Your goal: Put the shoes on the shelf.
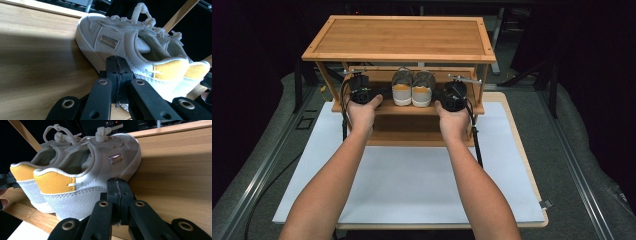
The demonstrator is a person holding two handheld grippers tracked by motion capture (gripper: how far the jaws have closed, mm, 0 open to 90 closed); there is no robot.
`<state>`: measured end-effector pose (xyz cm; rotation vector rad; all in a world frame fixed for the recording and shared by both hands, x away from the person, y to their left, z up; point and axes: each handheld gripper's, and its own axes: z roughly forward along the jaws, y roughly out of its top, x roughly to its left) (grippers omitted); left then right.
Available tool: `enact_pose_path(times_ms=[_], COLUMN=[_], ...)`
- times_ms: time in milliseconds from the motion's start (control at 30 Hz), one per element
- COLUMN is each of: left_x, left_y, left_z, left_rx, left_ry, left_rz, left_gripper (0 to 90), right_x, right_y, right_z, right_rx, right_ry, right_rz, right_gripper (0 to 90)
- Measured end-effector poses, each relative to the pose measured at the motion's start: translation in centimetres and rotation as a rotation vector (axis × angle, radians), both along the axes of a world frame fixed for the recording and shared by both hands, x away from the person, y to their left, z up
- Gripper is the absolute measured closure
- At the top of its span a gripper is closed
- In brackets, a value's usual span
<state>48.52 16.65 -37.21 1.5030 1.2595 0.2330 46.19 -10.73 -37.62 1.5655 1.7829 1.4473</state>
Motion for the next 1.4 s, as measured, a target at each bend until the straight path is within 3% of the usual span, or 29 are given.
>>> enact_pose_path(times_ms=[200, 233, 300, 400, 467, 500, 533, 567, 667, 900, 1000, 1067, 1267, 1400], left_x=[0.5, 0.6, 0.6, 0.4, 0.3, 0.2, 0.1, 0.0, -0.3, -1.5, -2.3, -2.8, -4.3, -5.2], left_y=[-0.1, 0.0, 0.1, 0.2, 0.2, 0.2, 0.2, 0.5, 0.5, 0.6, 0.8, 1.0, 1.2, 1.4], left_z=[0.0, -0.1, -0.1, -0.2, -0.2, -0.2, -0.2, -0.2, -0.2, 0.2, 0.3, 0.3, 0.2, 0.3], left_rx=[0.044, 0.028, 0.032, 0.031, 0.045, 0.040, 0.045, 0.070, 0.058, 0.034, 0.034, 0.036, 0.023, 0.030], left_ry=[-0.004, 0.004, 0.005, 0.005, 0.006, 0.009, 0.009, 0.006, 0.003, -0.023, -0.039, -0.039, -0.057, -0.067], left_rz=[0.012, 0.003, -0.003, -0.003, -0.005, -0.006, -0.008, -0.033, -0.029, -0.035, -0.052, -0.060, -0.097, -0.115], left_gripper=[89.9, 89.9, 89.8, 89.5, 89.3, 88.9, 88.6, 88.4, 87.7, 87.5, 87.6, 87.7, 87.7, 88.2], right_x=[0.5, 0.6, 0.6, 0.7, 0.4, 0.2, 0.1, 0.1, -0.3, -1.2, -1.9, -2.2, -3.6, -4.6], right_y=[0.0, 0.0, -0.2, -0.1, -0.1, -0.1, 0.1, 0.1, -0.1, -0.2, -0.5, -0.6, -0.7, -0.6], right_z=[-0.3, -0.3, -0.2, -0.4, -0.2, -0.1, -0.1, 0.0, 0.1, -0.1, 0.0, 0.1, 1.1, 1.5], right_rx=[0.003, 0.007, 0.009, 0.022, -0.002, -0.005, -0.007, -0.012, -0.001, 0.017, 0.001, -0.004, 0.006, -0.018], right_ry=[0.007, 0.006, 0.019, 0.001, 0.008, 0.009, -0.012, -0.014, -0.008, -0.028, -0.013, -0.028, -0.055, -0.064], right_rz=[0.003, 0.004, 0.018, 0.015, 0.003, 0.026, 0.005, -0.002, 0.014, 0.013, 0.018, 0.009, 0.033, 0.058], right_gripper=[90.0, 90.0, 90.0, 90.0, 89.3, 88.7, 88.5, 88.2, 87.4, 87.3, 87.3, 87.3, 87.4, 87.1])
